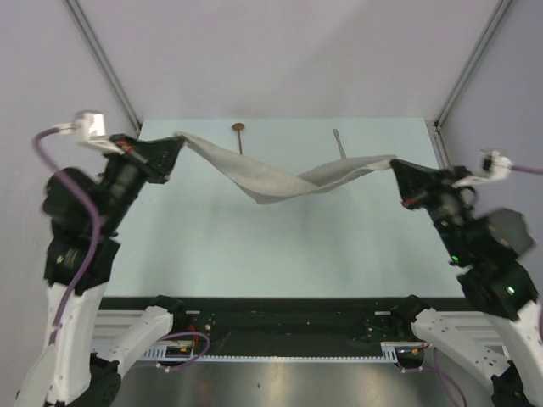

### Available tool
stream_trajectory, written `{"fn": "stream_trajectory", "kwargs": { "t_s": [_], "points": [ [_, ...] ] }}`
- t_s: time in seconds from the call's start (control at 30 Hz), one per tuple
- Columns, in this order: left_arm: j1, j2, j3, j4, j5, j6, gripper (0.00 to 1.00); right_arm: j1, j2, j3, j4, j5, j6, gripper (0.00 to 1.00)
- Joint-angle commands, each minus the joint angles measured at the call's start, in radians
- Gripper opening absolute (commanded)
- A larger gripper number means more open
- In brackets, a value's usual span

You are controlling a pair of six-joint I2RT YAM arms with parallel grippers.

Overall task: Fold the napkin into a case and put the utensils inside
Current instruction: Flatten out the crumpled napkin at the center of the board.

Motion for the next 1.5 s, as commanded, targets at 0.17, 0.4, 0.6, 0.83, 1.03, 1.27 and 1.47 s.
{"fn": "stream_trajectory", "kwargs": {
  "t_s": [0.17, 0.4, 0.6, 0.83, 1.03, 1.27, 1.47],
  "points": [
    [-0.002, -0.115, 0.339, -0.143, -0.113, 0.108, 0.00, -0.026, -0.201, 0.224, -0.030, -0.246, -0.242, 0.00],
    [-0.005, -0.082, 0.260, -0.153, -0.233, 0.029, 0.00, -0.043, -0.149, 0.215, -0.027, -0.151, -0.235, 0.00],
    [-0.005, -0.024, 0.186, -0.098, -0.258, 0.032, 0.00, -0.012, -0.045, 0.190, 0.001, 0.022, -0.279, 0.00],
    [0.015, 0.177, 0.157, 0.078, -0.334, 0.027, 0.00, -0.067, 0.223, 0.207, 0.223, 0.089, -0.371, 0.00],
    [0.067, 0.395, 0.345, 0.129, -0.276, 0.036, 0.00, -0.366, 0.438, 0.334, 0.229, -0.205, -0.155, 0.00],
    [0.096, 0.431, 0.424, 0.118, -0.212, 0.006, 0.00, -0.415, 0.489, 0.459, 0.176, -0.287, -0.124, 0.00],
    [0.098, 0.232, 0.077, 0.094, -0.261, -0.016, 0.00, -0.414, 0.306, 0.163, 0.084, -0.364, 0.006, 0.00]
  ]
}}
